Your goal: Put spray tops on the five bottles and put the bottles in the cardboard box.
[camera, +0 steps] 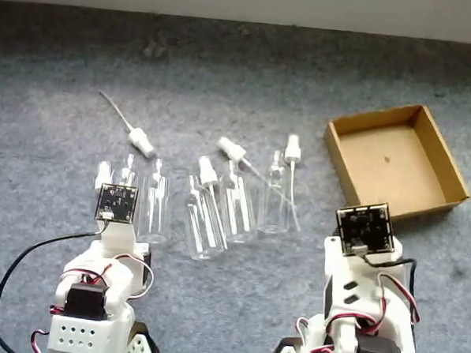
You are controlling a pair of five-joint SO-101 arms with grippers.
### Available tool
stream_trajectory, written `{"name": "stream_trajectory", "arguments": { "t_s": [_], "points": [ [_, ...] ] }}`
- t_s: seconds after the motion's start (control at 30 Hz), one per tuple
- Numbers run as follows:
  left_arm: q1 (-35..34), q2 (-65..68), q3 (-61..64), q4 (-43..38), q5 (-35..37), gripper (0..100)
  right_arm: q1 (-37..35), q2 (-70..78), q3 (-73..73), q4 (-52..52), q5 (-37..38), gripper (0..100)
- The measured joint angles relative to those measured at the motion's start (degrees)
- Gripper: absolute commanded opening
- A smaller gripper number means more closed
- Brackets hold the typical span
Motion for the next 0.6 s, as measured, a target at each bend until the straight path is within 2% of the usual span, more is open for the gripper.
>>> {"name": "stream_trajectory", "arguments": {
  "t_s": [0.2, 0.37, 0.6],
  "points": [
    [0.0, 0.0, 0.0, 0.0, 0.0, 1, 0.1, 21.9, -14.9, 6.9, -0.4, 0.8],
    [0.0, 0.0, 0.0, 0.0, 0.0, 1, -3.6, 39.8, -23.6, 9.8, -8.0, 1.0],
    [0.0, 0.0, 0.0, 0.0, 0.0, 1, -12.8, 57.7, -30.7, 9.9, -15.1, 16.2]
  ]
}}
